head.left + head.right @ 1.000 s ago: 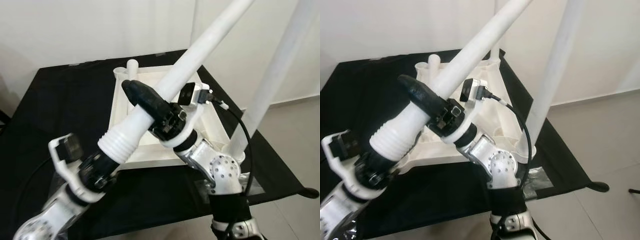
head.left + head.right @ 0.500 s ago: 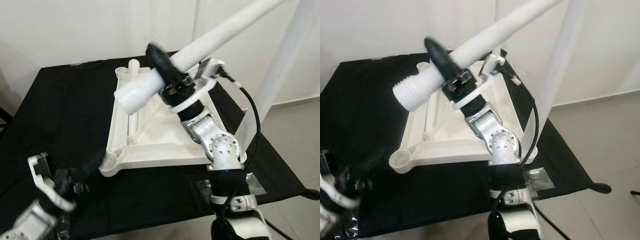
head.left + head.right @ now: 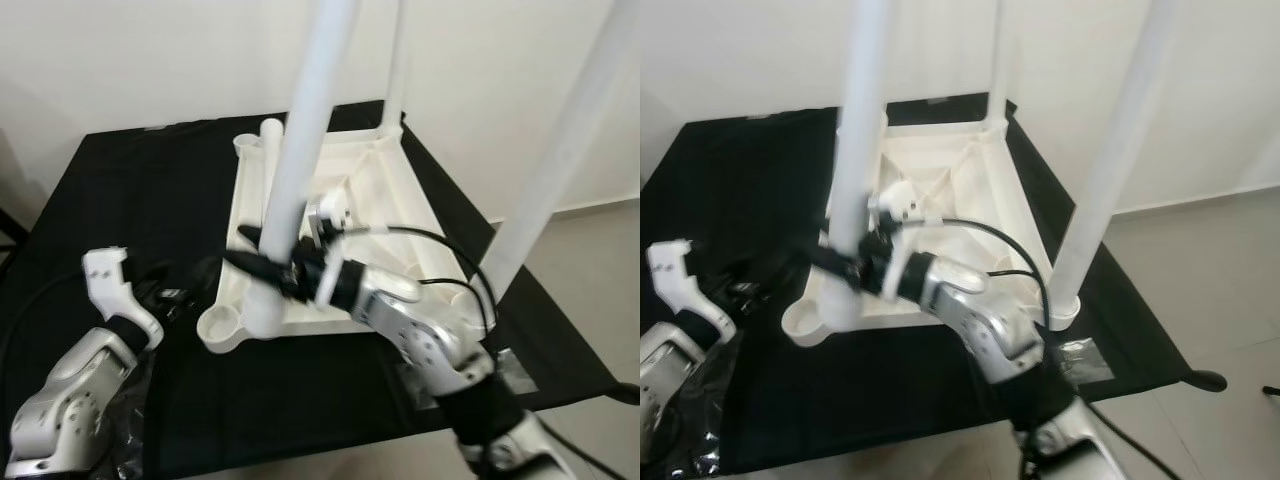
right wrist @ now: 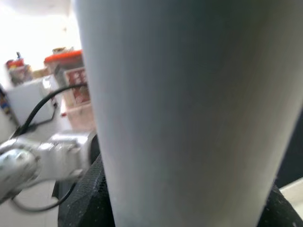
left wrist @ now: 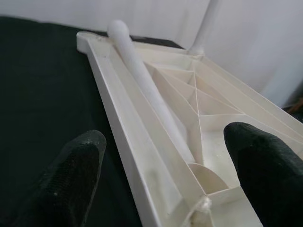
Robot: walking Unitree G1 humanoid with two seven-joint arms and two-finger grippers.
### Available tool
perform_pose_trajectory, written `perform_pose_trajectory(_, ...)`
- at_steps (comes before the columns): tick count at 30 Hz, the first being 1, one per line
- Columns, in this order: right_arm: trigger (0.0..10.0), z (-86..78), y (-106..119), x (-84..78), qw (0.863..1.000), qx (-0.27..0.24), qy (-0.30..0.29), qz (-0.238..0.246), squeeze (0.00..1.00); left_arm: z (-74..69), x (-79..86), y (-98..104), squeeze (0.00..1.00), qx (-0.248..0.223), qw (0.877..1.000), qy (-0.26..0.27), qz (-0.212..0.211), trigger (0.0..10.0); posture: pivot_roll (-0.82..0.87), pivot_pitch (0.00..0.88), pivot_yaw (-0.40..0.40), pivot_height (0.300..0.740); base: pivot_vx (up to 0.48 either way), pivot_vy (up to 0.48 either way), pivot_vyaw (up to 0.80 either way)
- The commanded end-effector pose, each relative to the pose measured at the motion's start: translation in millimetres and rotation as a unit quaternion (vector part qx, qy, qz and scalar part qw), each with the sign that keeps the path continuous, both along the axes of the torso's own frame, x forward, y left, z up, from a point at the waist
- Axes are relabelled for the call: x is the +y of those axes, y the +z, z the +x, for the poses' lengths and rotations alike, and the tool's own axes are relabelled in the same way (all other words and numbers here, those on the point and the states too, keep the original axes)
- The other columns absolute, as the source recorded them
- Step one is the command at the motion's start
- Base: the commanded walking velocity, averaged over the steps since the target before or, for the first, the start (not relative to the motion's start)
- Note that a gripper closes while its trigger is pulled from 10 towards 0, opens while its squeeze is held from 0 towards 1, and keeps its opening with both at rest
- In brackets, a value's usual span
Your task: Building children table
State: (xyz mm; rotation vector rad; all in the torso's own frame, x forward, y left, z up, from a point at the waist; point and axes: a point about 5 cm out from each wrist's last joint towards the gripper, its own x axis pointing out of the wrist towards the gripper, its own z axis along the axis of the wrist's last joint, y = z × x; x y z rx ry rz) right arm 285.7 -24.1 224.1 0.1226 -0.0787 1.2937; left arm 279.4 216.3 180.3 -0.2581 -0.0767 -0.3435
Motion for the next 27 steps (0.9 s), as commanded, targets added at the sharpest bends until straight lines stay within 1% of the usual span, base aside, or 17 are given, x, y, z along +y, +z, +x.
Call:
perform_pose_trajectory(1,10.0,-6.8,3,7.1,1.000,-0.016,0.019,-0.004,0.00,-1.2,3.0,-2,0.00,0.002,1.000,0.012,0.015,10.0,-0.02,0.124,0.034,0.740,0.000,0.480,0.00)
perform_pose_trajectory(2,10.0,-4.6,1,5.0,1.000,-0.025,0.005,-0.013,0.00,0.2,0.7,-5,0.00,0.001,1.000,0.015,0.024,10.0,-0.02,0.123,0.035,0.740,0.000,0.480,0.00)
perform_pose_trajectory(4,10.0,-4.6,1,5.0,1.000,-0.025,0.005,-0.013,0.00,0.2,0.7,-5,0.00,0.001,1.000,0.015,0.024,10.0,-0.02,0.123,0.035,0.740,0.000,0.480,0.00)
perform_pose_trajectory(5,10.0,2.0,-2,0.6,0.998,-0.041,-0.031,-0.029,0.00,1.2,-4.7,-8,0.00,0.001,0.999,0.014,0.031,10.0,-0.03,0.121,0.034,0.740,0.000,0.480,0.00)
perform_pose_trajectory(6,10.0,2.0,-2,0.6,0.998,-0.041,-0.031,-0.029,0.00,1.2,-4.7,-8,0.00,0.001,0.999,0.014,0.031,10.0,-0.03,0.121,0.034,0.740,0.000,0.480,0.00)
perform_pose_trajectory(8,10.0,14.7,-6,-8.6,0.992,-0.057,-0.105,-0.045,0.00,3.9,-16.2,-14,0.00,-0.002,0.998,0.026,0.050,10.0,-0.03,0.119,0.030,0.740,0.000,0.480,0.00)
perform_pose_trajectory(9,10.0,14.7,-6,-8.6,0.992,-0.057,-0.105,-0.045,0.00,3.9,-16.2,-14,0.00,-0.002,0.998,0.026,0.050,10.0,-0.03,0.119,0.030,0.740,0.000,0.480,0.00)
perform_pose_trajectory(11,10.0,19.9,-9,-14.2,0.986,-0.060,-0.151,-0.048,0.00,5.9,-25.0,-20,0.00,-0.002,0.997,0.046,0.064,10.0,-0.03,0.118,0.032,0.740,0.000,0.000,0.00)
perform_pose_trajectory(12,10.0,19.9,-9,-14.2,0.986,-0.060,-0.151,-0.048,0.00,5.9,-25.0,-20,0.00,-0.002,0.997,0.046,0.064,10.0,-0.03,0.118,0.032,0.740,0.000,0.000,0.00)
perform_pose_trajectory(14,10.0,19.8,-13,-17.7,0.983,-0.053,-0.171,-0.046,0.00,5.4,-34.2,-28,0.00,0.005,0.996,0.055,0.074,10.0,-0.03,0.117,0.029,0.740,0.000,0.000,0.00)
perform_pose_trajectory(15,10.0,19.8,-13,-17.7,0.983,-0.053,-0.171,-0.046,0.00,5.4,-34.2,-28,0.00,0.005,0.996,0.055,0.074,10.0,-0.03,0.117,0.029,0.740,0.000,0.000,0.00)
perform_pose_trajectory(16,10.0,17.7,-15,-20.9,0.982,-0.047,-0.177,-0.047,0.00,4.2,-40.2,-33,0.00,0.007,0.994,0.057,0.095,10.0,-0.03,0.116,0.029,0.740,0.000,0.000,0.00)
perform_pose_trajectory(17,10.0,16.4,-16,-23.0,0.982,-0.046,-0.178,-0.049,0.00,3.8,-41.4,-33,0.00,0.005,0.992,0.060,0.107,10.0,-0.03,0.117,0.029,0.740,0.000,0.000,0.00)
perform_pose_trajectory(23,10.0,15.4,-16,-29.1,0.982,-0.042,-0.177,-0.048,0.00,3.9,-40.9,-32,0.00,-0.001,0.990,0.065,0.123,10.0,-0.03,0.126,0.029,0.740,0.000,0.000,0.00)
perform_pose_trajectory(25,10.0,14.1,-11,-35.1,0.987,-0.056,-0.143,-0.049,0.00,2.3,-42.9,-31,0.00,-0.010,0.988,0.061,0.140,10.0,-0.03,0.143,0.032,0.740,0.000,0.000,0.00)
perform_pose_trajectory(26,10.0,14.1,-11,-35.1,0.987,-0.056,-0.143,-0.049,0.00,2.3,-42.9,-31,0.00,-0.010,0.988,0.061,0.140,10.0,-0.03,0.143,0.032,0.740,0.000,0.000,0.00)
perform_pose_trajectory(27,10.0,14.3,-8,-42.3,0.990,-0.071,-0.105,-0.054,0.00,0.5,-44.2,-29,0.00,-0.018,0.987,0.059,0.148,10.0,-0.03,0.158,0.036,0.740,0.000,0.000,0.00)
